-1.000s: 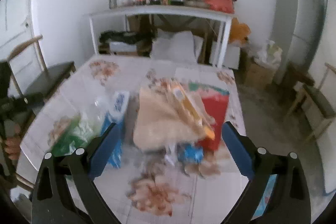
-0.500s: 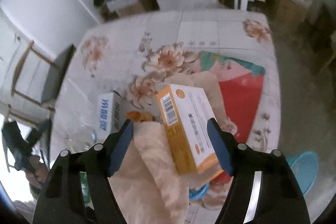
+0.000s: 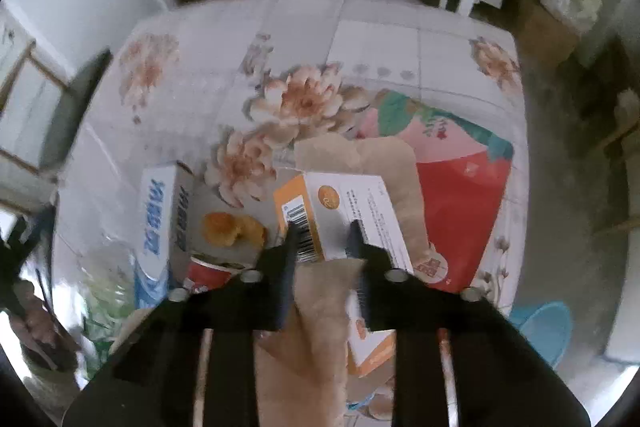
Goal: Collect trash
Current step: 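Grasp the orange medicine box with the right tool and lift it, then grasp the clear plastic container with the left tool while the right holds the box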
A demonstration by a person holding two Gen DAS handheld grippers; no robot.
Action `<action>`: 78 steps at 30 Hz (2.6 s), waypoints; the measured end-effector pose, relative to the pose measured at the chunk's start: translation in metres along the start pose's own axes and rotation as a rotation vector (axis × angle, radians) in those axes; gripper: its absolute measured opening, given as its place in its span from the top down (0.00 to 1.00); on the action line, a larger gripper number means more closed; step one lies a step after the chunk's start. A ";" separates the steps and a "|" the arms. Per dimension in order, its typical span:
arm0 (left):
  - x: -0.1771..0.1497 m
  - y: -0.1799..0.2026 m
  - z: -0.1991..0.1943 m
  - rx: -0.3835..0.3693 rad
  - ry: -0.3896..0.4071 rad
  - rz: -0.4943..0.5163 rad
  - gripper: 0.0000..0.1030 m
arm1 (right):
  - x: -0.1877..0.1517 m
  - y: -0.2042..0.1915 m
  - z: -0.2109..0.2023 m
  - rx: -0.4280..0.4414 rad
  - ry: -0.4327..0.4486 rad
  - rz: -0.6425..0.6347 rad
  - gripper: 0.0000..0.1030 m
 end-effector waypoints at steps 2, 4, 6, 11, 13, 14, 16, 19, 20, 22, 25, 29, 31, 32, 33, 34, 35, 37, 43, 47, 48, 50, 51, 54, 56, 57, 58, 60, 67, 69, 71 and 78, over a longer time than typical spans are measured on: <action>-0.001 -0.002 0.002 -0.007 -0.007 -0.016 0.12 | 0.002 0.006 -0.008 0.015 0.026 0.037 0.94; -0.001 -0.004 0.004 -0.013 -0.018 -0.040 0.13 | 0.003 0.014 -0.014 0.022 0.042 0.064 0.94; -0.002 -0.006 0.006 -0.017 -0.026 -0.060 0.14 | 0.004 0.016 -0.018 0.053 0.048 0.078 0.90; -0.004 -0.004 0.008 -0.017 -0.030 -0.066 0.14 | 0.010 0.008 -0.025 0.122 0.063 0.082 0.55; -0.005 -0.003 0.008 -0.014 -0.032 -0.062 0.14 | 0.017 0.000 -0.024 0.087 0.061 0.040 0.43; -0.006 -0.003 0.009 -0.012 -0.033 -0.060 0.14 | 0.018 -0.005 -0.022 0.081 0.048 0.017 0.38; -0.007 -0.002 0.010 -0.008 -0.038 -0.059 0.14 | 0.024 -0.020 -0.017 0.052 0.022 -0.058 0.33; -0.010 0.001 0.012 -0.008 -0.047 -0.059 0.14 | 0.024 -0.033 0.002 -0.058 -0.054 -0.170 0.30; -0.010 0.001 0.012 -0.008 -0.048 -0.058 0.14 | 0.023 -0.035 0.008 -0.099 -0.077 -0.197 0.30; -0.012 0.002 0.012 -0.007 -0.051 -0.054 0.14 | 0.020 -0.033 0.024 -0.213 -0.129 -0.252 0.30; -0.013 0.002 0.012 -0.005 -0.054 -0.055 0.14 | 0.016 -0.026 0.040 -0.302 -0.178 -0.286 0.44; -0.014 -0.001 0.013 -0.005 -0.055 -0.064 0.14 | 0.015 -0.013 0.038 -0.285 -0.169 -0.216 0.59; -0.014 -0.002 0.012 -0.006 -0.053 -0.067 0.14 | 0.016 -0.004 0.027 -0.246 -0.129 -0.160 0.62; -0.013 -0.003 0.012 -0.005 -0.052 -0.069 0.14 | 0.017 -0.001 0.021 -0.227 -0.109 -0.137 0.63; -0.013 -0.004 0.011 -0.006 -0.050 -0.071 0.14 | 0.019 0.004 0.014 -0.205 -0.081 -0.110 0.65; -0.012 -0.005 0.011 -0.007 -0.049 -0.072 0.14 | 0.019 0.007 0.009 -0.193 -0.064 -0.094 0.68; -0.012 -0.005 0.010 -0.008 -0.047 -0.073 0.14 | 0.020 0.014 -0.002 -0.167 -0.024 -0.058 0.69; -0.011 -0.007 0.010 -0.008 -0.046 -0.080 0.14 | 0.020 0.023 -0.016 -0.133 0.024 -0.009 0.71; -0.006 -0.011 0.015 -0.012 -0.046 -0.116 0.15 | 0.018 0.050 -0.061 -0.064 0.202 0.136 0.73; 0.000 -0.016 0.023 -0.011 -0.046 -0.183 0.20 | 0.013 0.061 -0.091 -0.073 0.323 0.177 0.73; 0.002 -0.019 0.026 -0.002 -0.048 -0.199 0.24 | 0.011 0.062 -0.098 -0.071 0.347 0.184 0.73; 0.002 -0.024 0.030 0.030 -0.055 -0.218 0.28 | 0.006 0.063 -0.112 -0.070 0.399 0.197 0.73; 0.002 -0.027 0.034 0.050 -0.059 -0.227 0.31 | 0.004 0.062 -0.121 -0.065 0.431 0.197 0.73; -0.003 -0.031 0.043 0.093 -0.084 -0.234 0.41 | -0.001 0.062 -0.144 -0.064 0.512 0.196 0.73; -0.006 -0.032 0.046 0.113 -0.091 -0.228 0.48 | -0.002 0.058 -0.160 -0.045 0.572 0.188 0.73; -0.007 -0.032 0.048 0.127 -0.092 -0.223 0.55 | -0.002 0.057 -0.164 -0.040 0.590 0.184 0.73; -0.008 -0.033 0.049 0.137 -0.092 -0.220 0.62 | -0.001 0.055 -0.169 -0.036 0.610 0.176 0.73; -0.010 -0.034 0.050 0.144 -0.089 -0.229 0.75 | -0.001 0.051 -0.176 -0.040 0.635 0.166 0.73; -0.008 -0.031 0.049 0.148 -0.052 -0.215 0.93 | 0.000 0.040 -0.188 -0.040 0.687 0.140 0.73; -0.006 -0.031 0.046 0.142 -0.035 -0.217 0.95 | 0.000 0.038 -0.193 -0.040 0.707 0.133 0.73; -0.003 -0.031 0.042 0.126 -0.017 -0.224 0.97 | -0.001 0.035 -0.197 -0.044 0.724 0.129 0.73; 0.007 -0.030 0.022 0.106 0.062 -0.203 0.97 | -0.001 0.025 -0.206 -0.033 0.767 0.120 0.73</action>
Point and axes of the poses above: each gripper's, at about its wrist camera, not at the fingertips, and z roughly the way its jaws point, y to its right, x to its top, the point moved 10 cm from there along z, roughly the way its jaws point, and after that the axes turned 3 degrees about z, right-handed, at the moved point
